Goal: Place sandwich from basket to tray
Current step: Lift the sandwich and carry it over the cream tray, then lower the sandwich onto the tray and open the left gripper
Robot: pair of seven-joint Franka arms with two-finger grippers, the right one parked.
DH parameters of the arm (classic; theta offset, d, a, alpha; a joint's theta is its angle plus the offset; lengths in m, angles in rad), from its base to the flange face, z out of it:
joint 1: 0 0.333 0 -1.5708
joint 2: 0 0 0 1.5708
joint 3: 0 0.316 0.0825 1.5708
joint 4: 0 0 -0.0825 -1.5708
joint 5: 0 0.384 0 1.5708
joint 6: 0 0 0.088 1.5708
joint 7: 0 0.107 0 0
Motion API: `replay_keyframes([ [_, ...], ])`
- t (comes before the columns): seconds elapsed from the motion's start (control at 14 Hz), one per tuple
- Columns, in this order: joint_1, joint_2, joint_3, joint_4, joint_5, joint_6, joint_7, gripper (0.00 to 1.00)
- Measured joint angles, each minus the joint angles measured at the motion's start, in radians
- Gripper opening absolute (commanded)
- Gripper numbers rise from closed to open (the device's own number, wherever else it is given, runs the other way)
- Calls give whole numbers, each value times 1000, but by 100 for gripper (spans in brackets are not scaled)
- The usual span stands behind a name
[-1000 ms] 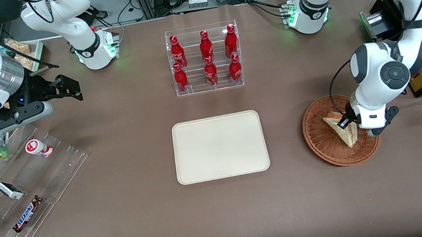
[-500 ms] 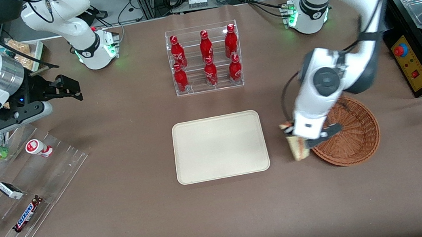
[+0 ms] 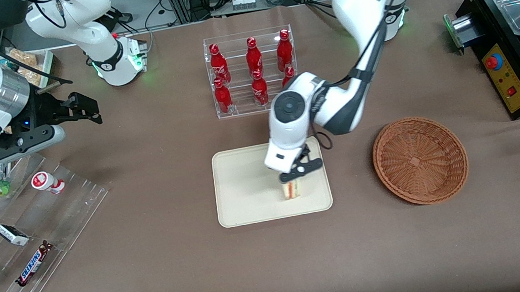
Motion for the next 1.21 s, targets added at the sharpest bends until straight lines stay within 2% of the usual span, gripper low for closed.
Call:
replay_keyframes([
  [0.21,-40,38,1,11,25,46,-18,7],
  [0.36,-50,57,1,11,43,54,-19,17],
  [0.43,-52,65,1,11,58,55,-20,44],
  [0.5,-52,72,1,11,76,59,-21,98],
  [0.93,-48,56,9,40,93,57,-36,100],
  [1.21,-9,-82,21,95,93,-160,-27,100],
])
